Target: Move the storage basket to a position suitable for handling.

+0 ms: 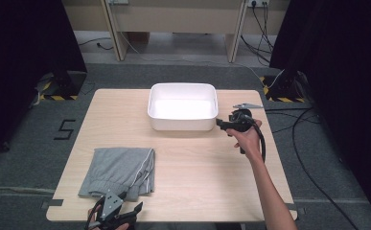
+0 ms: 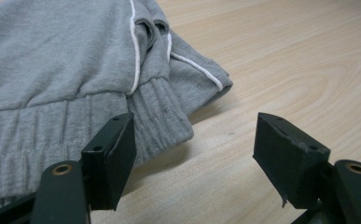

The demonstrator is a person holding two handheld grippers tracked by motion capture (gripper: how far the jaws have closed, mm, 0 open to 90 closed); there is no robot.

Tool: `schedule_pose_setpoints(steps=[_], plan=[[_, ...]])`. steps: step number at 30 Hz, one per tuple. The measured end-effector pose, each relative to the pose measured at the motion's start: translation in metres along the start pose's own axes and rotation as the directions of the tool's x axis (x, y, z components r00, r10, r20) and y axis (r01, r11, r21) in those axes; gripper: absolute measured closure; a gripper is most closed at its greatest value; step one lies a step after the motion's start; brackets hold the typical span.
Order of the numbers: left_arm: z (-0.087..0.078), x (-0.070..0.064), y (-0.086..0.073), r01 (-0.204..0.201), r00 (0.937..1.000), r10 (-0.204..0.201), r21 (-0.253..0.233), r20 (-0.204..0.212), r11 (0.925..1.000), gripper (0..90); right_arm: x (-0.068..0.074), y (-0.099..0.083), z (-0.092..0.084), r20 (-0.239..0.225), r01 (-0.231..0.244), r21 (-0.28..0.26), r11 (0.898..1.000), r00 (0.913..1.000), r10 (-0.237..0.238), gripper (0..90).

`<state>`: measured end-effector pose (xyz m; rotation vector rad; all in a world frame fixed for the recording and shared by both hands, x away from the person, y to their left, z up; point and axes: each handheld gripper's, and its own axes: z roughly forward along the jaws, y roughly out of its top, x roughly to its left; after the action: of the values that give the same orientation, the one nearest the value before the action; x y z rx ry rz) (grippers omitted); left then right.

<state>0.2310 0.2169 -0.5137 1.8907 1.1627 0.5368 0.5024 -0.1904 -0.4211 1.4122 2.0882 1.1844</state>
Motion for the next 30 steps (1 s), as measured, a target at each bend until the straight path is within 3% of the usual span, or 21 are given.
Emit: schedule_pose_setpoints(steps=[8,19,22,27,30], plan=[[0.003,0.0,-0.002,-0.002,1.0,0.002,0.012,0.0,0.9999,29.3,0.003,0.011,0.013,0.027,-0.007,0.003,1.0,0.9996,0.006,42.1],[0.003,0.0,-0.002,-0.008,1.0,0.008,0.015,0.0,0.9999,29.3,0.0,0.022,0.041,0.067,-0.044,0.054,0.998,0.997,0.04,46.8],[0.003,0.0,-0.002,-0.008,1.0,0.008,0.014,0.0,0.9999,29.3,0.0,0.023,0.048,0.069,-0.039,0.067,0.997,0.997,0.035,50.7],[0.003,0.001,-0.003,-0.006,1.0,0.005,0.015,0.003,0.9999,29.3,0.001,0.022,0.054,0.055,-0.074,0.069,0.995,0.996,0.07,58.4],[0.002,0.001,-0.003,-0.007,1.0,0.007,0.018,0.003,0.9998,29.3,0.001,0.022,0.054,0.068,-0.06,0.079,0.995,0.9962,0.055,61.9]])
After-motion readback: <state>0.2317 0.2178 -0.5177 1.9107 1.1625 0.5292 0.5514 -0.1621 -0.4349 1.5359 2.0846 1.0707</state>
